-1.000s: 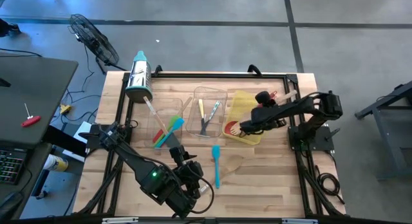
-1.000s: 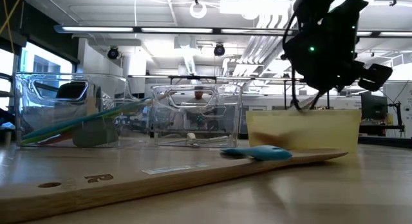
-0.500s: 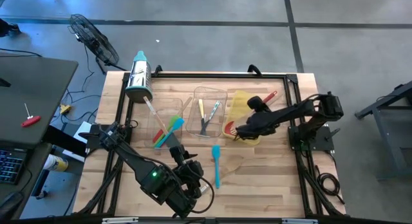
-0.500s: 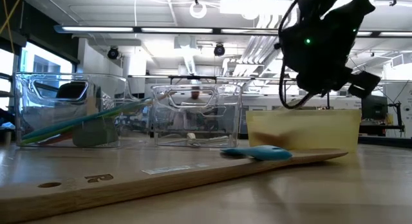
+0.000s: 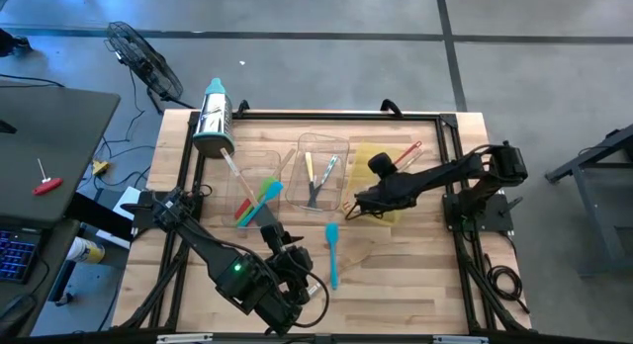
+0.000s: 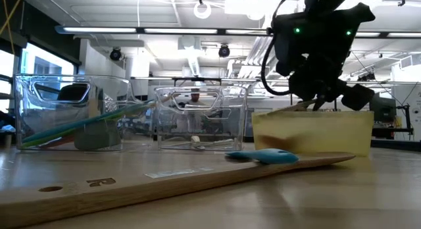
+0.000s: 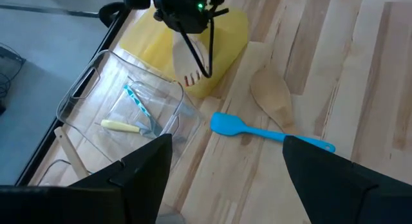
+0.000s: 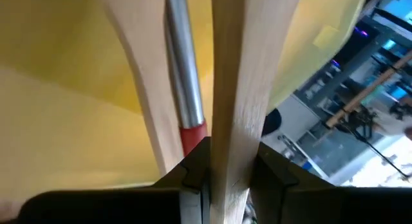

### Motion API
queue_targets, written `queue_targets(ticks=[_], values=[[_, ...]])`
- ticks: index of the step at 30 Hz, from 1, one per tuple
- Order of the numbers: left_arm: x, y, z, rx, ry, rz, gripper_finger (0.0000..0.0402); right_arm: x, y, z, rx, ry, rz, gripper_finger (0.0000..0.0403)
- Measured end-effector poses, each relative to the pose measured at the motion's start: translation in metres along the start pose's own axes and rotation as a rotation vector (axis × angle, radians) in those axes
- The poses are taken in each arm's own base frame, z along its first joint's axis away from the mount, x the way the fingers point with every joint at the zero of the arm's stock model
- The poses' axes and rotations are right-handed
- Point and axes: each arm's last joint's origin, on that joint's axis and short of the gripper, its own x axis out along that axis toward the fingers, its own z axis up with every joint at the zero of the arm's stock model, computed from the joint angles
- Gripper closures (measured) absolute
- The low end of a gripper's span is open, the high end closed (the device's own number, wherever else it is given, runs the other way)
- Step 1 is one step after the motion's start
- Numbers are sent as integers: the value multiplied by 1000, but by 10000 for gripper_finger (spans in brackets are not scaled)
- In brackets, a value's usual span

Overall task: Pick & Place Kitchen Items
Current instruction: Put the brown serving spork into the yellow bin

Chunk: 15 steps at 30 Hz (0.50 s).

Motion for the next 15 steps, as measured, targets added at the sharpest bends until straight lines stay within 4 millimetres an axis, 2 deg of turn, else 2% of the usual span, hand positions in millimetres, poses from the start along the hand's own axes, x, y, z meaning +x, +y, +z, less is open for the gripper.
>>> queue_targets(ticks=[15], values=[[0, 0, 0, -2, -1, -2, 112, 26, 12, 14, -96, 100, 84, 345]])
